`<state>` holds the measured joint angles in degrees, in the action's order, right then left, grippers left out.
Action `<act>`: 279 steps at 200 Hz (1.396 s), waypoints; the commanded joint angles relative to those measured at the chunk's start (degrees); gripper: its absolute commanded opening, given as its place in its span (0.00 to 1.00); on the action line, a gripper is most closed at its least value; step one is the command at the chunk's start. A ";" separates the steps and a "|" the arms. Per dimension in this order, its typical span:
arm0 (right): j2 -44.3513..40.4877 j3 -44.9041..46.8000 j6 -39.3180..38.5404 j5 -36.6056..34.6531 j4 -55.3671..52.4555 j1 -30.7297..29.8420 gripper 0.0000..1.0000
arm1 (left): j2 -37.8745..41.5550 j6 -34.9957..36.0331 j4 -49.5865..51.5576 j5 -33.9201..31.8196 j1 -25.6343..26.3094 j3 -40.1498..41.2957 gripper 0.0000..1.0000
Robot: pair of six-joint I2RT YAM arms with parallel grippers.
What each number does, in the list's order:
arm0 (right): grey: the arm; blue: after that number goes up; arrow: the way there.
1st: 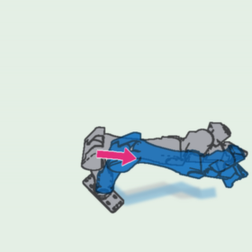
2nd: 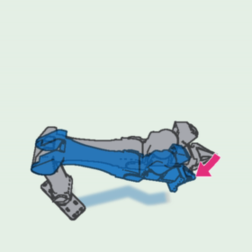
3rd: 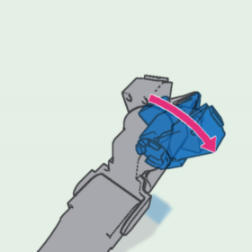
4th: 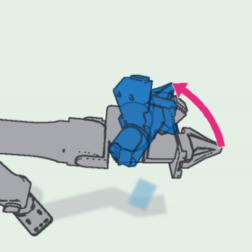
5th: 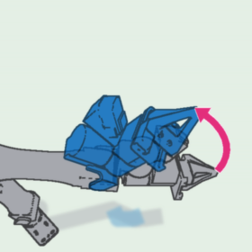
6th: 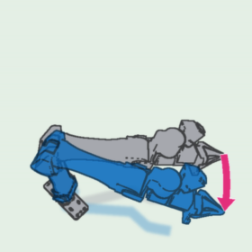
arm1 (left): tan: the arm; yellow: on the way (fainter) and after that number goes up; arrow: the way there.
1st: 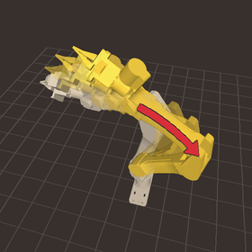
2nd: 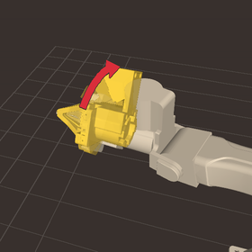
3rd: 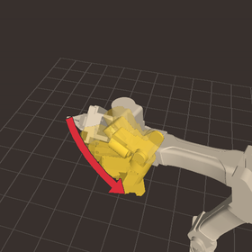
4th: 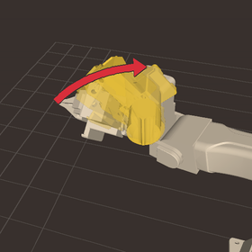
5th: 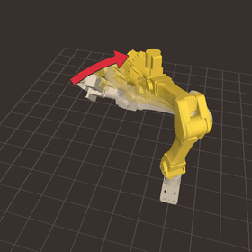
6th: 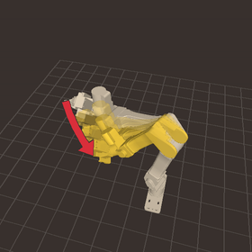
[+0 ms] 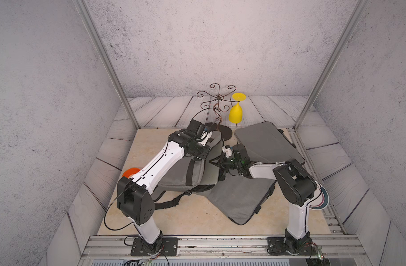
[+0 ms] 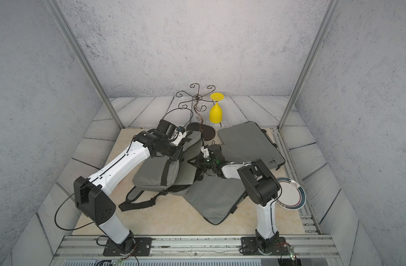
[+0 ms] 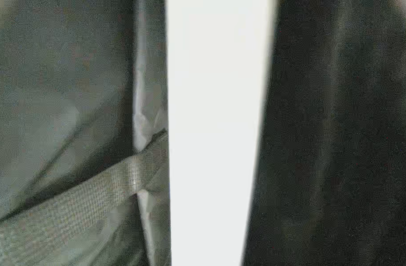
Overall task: Open the zippered laptop bag and take out the laptop
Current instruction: Close the bag flap on the zippered laptop bag.
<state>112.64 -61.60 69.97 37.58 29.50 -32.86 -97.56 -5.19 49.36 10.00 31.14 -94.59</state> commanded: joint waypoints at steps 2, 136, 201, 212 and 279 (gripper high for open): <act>-5.28 -0.88 -5.09 1.43 3.57 -1.33 0.00 | -2.21 -2.95 -1.99 2.39 -0.82 -3.10 0.00; -17.68 2.98 -9.85 5.36 -4.51 5.21 0.00 | -3.91 -1.69 -0.10 -4.16 -0.26 -4.10 0.00; -29.69 7.82 -16.85 12.48 -17.51 15.35 0.00 | -4.88 -1.66 -0.71 -3.19 -0.35 -2.63 0.00; -30.84 7.80 -17.65 13.94 -19.16 16.78 0.00 | -4.92 -1.77 -0.89 -3.29 -0.33 -2.07 0.00; -41.51 8.08 -28.57 18.75 -36.20 30.55 0.00 | -6.84 -1.01 0.98 -2.37 -0.11 -0.40 0.23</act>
<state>78.65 -52.64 47.18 50.85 -5.69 -6.55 -102.87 -6.70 49.56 7.11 30.92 -95.48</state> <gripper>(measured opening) 0.161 0.180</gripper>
